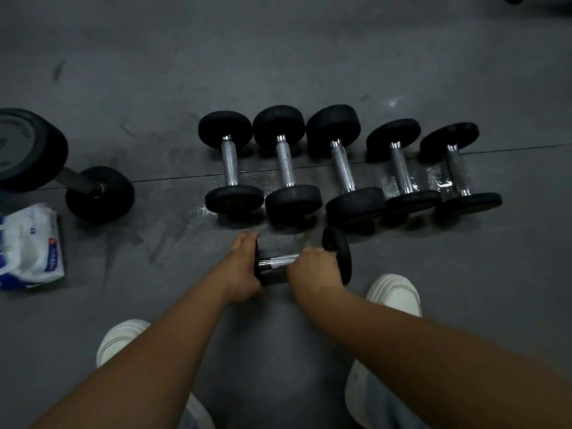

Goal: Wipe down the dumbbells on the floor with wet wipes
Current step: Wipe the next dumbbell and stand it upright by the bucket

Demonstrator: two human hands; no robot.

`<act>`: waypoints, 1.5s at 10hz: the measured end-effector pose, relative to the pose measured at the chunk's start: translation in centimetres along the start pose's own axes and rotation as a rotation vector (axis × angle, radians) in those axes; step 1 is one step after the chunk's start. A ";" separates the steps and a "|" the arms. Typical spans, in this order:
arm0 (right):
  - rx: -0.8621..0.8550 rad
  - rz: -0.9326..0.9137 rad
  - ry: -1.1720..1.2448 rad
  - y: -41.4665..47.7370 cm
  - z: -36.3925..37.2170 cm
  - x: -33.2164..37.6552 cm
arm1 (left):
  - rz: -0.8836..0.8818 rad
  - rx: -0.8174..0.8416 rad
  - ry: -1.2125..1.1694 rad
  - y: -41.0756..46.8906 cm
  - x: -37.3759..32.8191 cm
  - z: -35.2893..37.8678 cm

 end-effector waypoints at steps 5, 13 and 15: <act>-0.152 1.105 3.034 -1.1 7.3 0.8 | 0.007 -0.022 -0.003 -0.3 0.0 0.3; -0.473 0.954 3.033 -2.9 5.6 0.4 | -0.003 -0.045 0.005 -0.5 0.3 0.8; -0.718 0.364 1.292 -1.6 0.9 -3.8 | 0.008 -0.053 0.011 -0.4 0.4 1.0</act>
Point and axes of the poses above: each hand's wrist, its own y-axis towards the middle knuckle, its own z-axis out of the palm, x = y × z, the point moved 4 cm from there along y, towards the middle knuckle, and after that the axes turned 13 degrees about y, right-handed, at the moved point
